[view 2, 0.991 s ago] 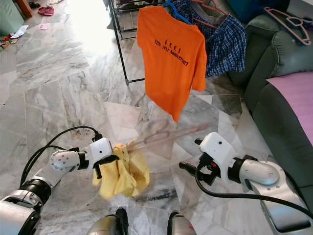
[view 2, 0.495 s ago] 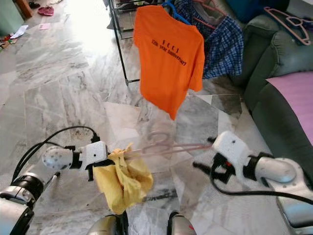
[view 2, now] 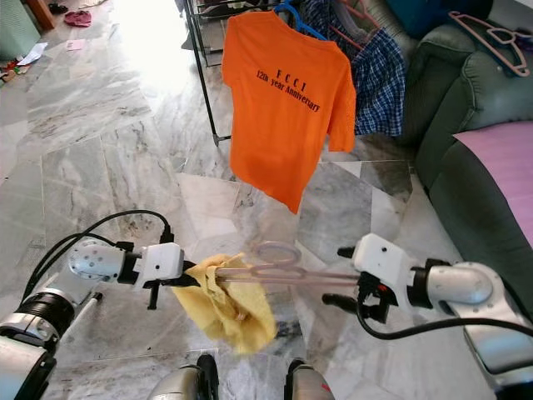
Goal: Hang hanger
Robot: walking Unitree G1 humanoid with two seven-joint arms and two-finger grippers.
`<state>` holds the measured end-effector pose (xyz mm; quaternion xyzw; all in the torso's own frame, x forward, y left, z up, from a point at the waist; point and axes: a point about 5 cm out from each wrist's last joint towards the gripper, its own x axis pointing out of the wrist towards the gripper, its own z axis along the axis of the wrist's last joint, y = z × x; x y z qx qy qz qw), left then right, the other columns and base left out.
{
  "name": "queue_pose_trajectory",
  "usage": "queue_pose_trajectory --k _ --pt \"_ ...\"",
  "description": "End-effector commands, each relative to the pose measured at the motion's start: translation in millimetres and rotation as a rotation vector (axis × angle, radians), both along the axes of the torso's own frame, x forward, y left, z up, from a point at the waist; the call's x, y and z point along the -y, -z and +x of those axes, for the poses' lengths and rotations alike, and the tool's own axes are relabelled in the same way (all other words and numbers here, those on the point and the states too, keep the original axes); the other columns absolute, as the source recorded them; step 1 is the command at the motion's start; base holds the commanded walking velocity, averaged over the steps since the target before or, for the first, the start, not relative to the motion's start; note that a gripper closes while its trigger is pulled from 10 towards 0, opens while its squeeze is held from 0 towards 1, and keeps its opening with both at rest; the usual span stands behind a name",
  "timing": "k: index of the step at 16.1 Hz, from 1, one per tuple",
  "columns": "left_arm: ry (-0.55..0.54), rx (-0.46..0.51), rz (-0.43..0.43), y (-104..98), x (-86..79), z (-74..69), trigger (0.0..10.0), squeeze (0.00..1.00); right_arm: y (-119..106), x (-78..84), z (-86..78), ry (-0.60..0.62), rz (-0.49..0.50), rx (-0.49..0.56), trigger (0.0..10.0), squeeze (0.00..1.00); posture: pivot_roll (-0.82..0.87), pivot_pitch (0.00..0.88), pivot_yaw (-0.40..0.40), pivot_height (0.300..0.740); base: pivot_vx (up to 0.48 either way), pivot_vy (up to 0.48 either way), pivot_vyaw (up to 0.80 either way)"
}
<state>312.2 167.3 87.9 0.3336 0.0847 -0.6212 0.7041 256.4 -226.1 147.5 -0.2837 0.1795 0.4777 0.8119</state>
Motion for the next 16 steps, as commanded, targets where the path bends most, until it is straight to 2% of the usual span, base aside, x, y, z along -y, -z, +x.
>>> queue_pose_trajectory --k 1,3,4,5,7,9,10,11,12,16 --pt "0.006 0.007 0.031 -0.8 -8.0 -1.1 10.0 0.0 -11.1 -4.3 -1.2 -0.044 0.018 0.014 10.0 0.0 -0.22 0.247 0.07 0.74 0.0 0.0 0.0" --pt "0.005 0.003 0.032 0.7 -8.3 -2.0 10.0 0.0 -13.5 -5.8 -1.1 -0.053 0.041 0.009 9.8 0.0 -0.22 0.247 0.067 0.74 0.0 0.0 0.0" --pt "0.005 0.001 0.022 0.4 -7.1 -1.9 10.0 0.0 -11.0 -4.0 -1.3 -0.047 0.033 0.004 7.9 0.0 -0.22 0.246 0.067 0.74 0.0 0.0 0.0" --pt "0.028 0.008 0.017 -0.8 -3.6 -2.0 10.0 0.0 -5.7 -0.9 -3.0 -0.038 0.031 -0.022 8.9 0.0 -0.22 0.246 0.067 0.74 0.0 0.0 0.0" --pt "0.049 0.016 0.007 -3.0 -0.3 -1.6 10.0 0.0 -0.9 0.7 -3.2 -0.033 0.038 -0.048 10.0 0.0 -0.23 0.247 0.067 0.74 0.0 0.0 0.0" --pt "0.063 0.022 0.001 -5.1 1.8 -1.0 10.0 0.0 1.8 1.3 -0.7 -0.036 0.035 -0.061 9.8 0.0 -0.22 0.247 0.069 0.74 0.0 0.0 0.0" --pt "0.078 0.026 -0.002 -6.4 3.4 -1.0 10.0 0.0 3.6 0.9 2.9 -0.039 0.03 -0.062 7.6 0.0 -0.22 0.246 0.07 0.74 0.0 0.0 0.0" --pt "0.085 0.027 -0.004 -6.9 4.3 -1.1 10.0 0.0 4.2 0.3 4.6 -0.044 0.027 -0.064 4.6 0.0 -0.22 0.248 0.071 0.74 0.0 0.0 0.0" --pt "0.096 0.03 -0.012 -7.6 7.0 -1.3 10.0 0.0 3.9 -2.8 8.8 -0.053 0.033 -0.068 0.0 0.0 -0.22 0.246 0.066 0.74 0.0 0.0 0.0" --pt "0.117 0.032 -0.017 -7.1 10.3 -2.6 10.0 0.0 5.6 -8.7 15.2 -0.088 0.029 -0.077 0.0 0.0 -0.21 0.25 0.063 0.74 0.0 0.0 0.0"
